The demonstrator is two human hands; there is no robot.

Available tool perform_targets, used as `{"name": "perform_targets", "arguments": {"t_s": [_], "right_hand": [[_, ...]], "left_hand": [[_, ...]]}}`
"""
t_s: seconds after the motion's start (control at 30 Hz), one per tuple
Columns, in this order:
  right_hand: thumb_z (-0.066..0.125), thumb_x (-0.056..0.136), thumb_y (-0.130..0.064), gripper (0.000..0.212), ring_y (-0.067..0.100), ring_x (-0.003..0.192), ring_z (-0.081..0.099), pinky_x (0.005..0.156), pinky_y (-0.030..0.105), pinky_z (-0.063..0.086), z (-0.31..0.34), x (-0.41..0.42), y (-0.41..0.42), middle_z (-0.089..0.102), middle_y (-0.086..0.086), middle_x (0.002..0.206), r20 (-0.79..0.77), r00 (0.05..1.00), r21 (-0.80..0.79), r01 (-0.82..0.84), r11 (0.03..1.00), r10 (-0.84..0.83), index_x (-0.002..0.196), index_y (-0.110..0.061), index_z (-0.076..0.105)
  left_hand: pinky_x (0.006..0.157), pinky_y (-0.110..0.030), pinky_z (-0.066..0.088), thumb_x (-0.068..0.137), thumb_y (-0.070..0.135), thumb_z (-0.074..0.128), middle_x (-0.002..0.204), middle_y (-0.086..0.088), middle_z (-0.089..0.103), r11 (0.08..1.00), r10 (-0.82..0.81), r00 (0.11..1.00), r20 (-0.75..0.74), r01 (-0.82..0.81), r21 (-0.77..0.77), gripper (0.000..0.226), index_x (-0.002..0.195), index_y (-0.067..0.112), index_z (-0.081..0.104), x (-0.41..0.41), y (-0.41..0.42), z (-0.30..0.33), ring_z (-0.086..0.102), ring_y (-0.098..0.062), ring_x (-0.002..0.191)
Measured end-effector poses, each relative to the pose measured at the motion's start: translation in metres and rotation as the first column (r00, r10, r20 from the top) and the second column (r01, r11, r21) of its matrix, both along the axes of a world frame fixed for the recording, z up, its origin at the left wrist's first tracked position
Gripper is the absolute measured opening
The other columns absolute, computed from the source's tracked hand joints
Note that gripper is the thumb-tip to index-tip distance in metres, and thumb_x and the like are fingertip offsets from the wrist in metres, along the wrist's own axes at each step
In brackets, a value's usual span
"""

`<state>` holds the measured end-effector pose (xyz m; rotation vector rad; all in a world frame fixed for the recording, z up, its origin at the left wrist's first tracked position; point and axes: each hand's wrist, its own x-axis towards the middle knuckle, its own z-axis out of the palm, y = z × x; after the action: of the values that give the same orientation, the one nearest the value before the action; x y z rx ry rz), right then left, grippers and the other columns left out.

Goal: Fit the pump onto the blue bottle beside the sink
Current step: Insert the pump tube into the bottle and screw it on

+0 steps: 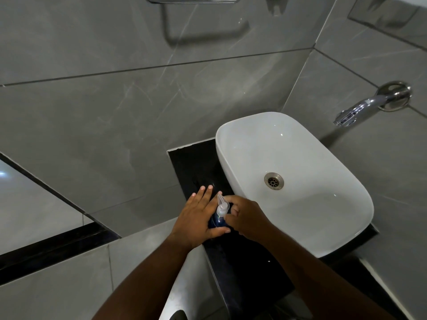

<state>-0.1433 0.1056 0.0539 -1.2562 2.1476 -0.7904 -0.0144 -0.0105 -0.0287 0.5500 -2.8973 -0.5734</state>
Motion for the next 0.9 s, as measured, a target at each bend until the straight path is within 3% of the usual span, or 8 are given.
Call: {"name": "perform_targets", "arguments": {"t_s": [0.1, 0.23, 0.37, 0.43, 0.53, 0.7, 0.83, 0.9], "right_hand": [[0.062, 0.087, -0.021, 0.023, 0.002, 0.06, 0.055, 0.057, 0.003, 0.038, 0.0, -0.003, 0.0, 0.061, -0.006, 0.082, 0.007, 1.0, 0.043, 0.009, 0.999, -0.009, 0.109, -0.012, 0.062], [0.07, 0.081, -0.028, 0.029, 0.011, 0.07, 0.057, 0.06, 0.012, 0.042, -0.005, -0.002, -0.002, 0.07, 0.008, 0.092, -0.031, 0.993, 0.056, 0.114, 0.992, -0.113, 0.101, -0.008, 0.061], [0.067, 0.083, -0.022, 0.035, 0.008, 0.069, 0.057, 0.066, 0.02, 0.049, -0.002, -0.002, -0.003, 0.069, 0.006, 0.096, 0.042, 0.993, 0.041, 0.105, 0.994, -0.107, 0.114, -0.011, 0.057], [0.065, 0.084, -0.018, 0.036, 0.003, 0.062, 0.055, 0.062, 0.016, 0.048, 0.0, -0.003, -0.003, 0.066, -0.001, 0.089, 0.111, 0.991, 0.035, 0.071, 0.997, -0.074, 0.119, -0.013, 0.056], [0.067, 0.084, -0.019, 0.029, 0.007, 0.054, 0.059, 0.049, 0.017, 0.049, 0.0, -0.006, -0.002, 0.064, -0.003, 0.077, 0.169, 0.982, 0.068, 0.073, 0.995, -0.083, 0.112, -0.012, 0.061], [0.076, 0.074, -0.034, 0.028, 0.012, 0.059, 0.061, 0.051, 0.019, 0.049, -0.005, -0.002, -0.006, 0.063, -0.004, 0.076, 0.145, 0.971, 0.101, 0.178, 0.979, -0.191, 0.086, -0.021, 0.055], [0.071, 0.078, -0.025, 0.031, 0.011, 0.054, 0.065, 0.043, 0.018, 0.051, -0.01, 0.002, -0.002, 0.067, -0.005, 0.084, 0.257, 0.959, 0.036, 0.117, 0.993, -0.122, 0.105, -0.024, 0.058], [0.066, 0.083, -0.019, 0.021, 0.006, 0.051, 0.064, 0.045, 0.016, 0.053, -0.013, 0.001, 0.0, 0.069, -0.004, 0.081, 0.279, 0.956, 0.025, 0.091, 0.996, -0.094, 0.103, -0.023, 0.062]], "left_hand": [[0.114, -0.034, -0.012, 0.083, 0.084, 0.036, 0.16, 0.002, -0.005, 1.0, -0.002, 1.0, 0.0, 0.002, 0.007, 0.093, 0.154, 0.033, 0.004, 0.0, 0.0, 0.0, -0.015, -0.015, 0.146], [0.114, -0.033, -0.014, 0.083, 0.084, 0.037, 0.16, 0.003, -0.007, 1.0, -0.004, 1.0, 0.012, 0.004, 0.003, 0.094, 0.153, 0.033, 0.001, 0.0, 0.0, -0.001, -0.018, -0.014, 0.146], [0.113, -0.033, -0.015, 0.084, 0.084, 0.035, 0.16, 0.003, -0.007, 1.0, 0.0, 1.0, 0.014, 0.0, -0.001, 0.093, 0.153, 0.034, 0.001, -0.001, 0.0, 0.0, -0.018, -0.014, 0.146], [0.112, -0.032, -0.016, 0.083, 0.084, 0.035, 0.16, 0.003, -0.006, 1.0, 0.001, 1.0, 0.01, -0.001, 0.004, 0.092, 0.154, 0.034, 0.002, 0.0, 0.0, 0.0, -0.019, -0.012, 0.145], [0.111, -0.029, -0.017, 0.083, 0.085, 0.035, 0.16, 0.003, -0.007, 1.0, 0.007, 1.0, 0.0, -0.007, 0.022, 0.092, 0.153, 0.034, 0.002, 0.001, 0.0, -0.002, -0.024, -0.009, 0.142], [0.112, -0.03, -0.016, 0.083, 0.083, 0.036, 0.16, 0.002, -0.008, 1.0, -0.001, 1.0, 0.025, 0.0, 0.006, 0.093, 0.154, 0.031, 0.004, 0.001, 0.0, 0.001, -0.018, -0.014, 0.145], [0.114, -0.032, -0.013, 0.084, 0.082, 0.039, 0.16, 0.001, -0.007, 1.0, -0.003, 1.0, 0.008, 0.003, 0.028, 0.093, 0.154, 0.03, 0.007, 0.0, 0.002, 0.004, -0.014, -0.016, 0.147], [0.116, -0.035, -0.009, 0.083, 0.081, 0.041, 0.161, 0.0, -0.005, 0.999, -0.007, 1.0, 0.007, 0.007, 0.042, 0.094, 0.154, 0.03, 0.008, 0.001, 0.001, 0.005, -0.013, -0.016, 0.147]]}}
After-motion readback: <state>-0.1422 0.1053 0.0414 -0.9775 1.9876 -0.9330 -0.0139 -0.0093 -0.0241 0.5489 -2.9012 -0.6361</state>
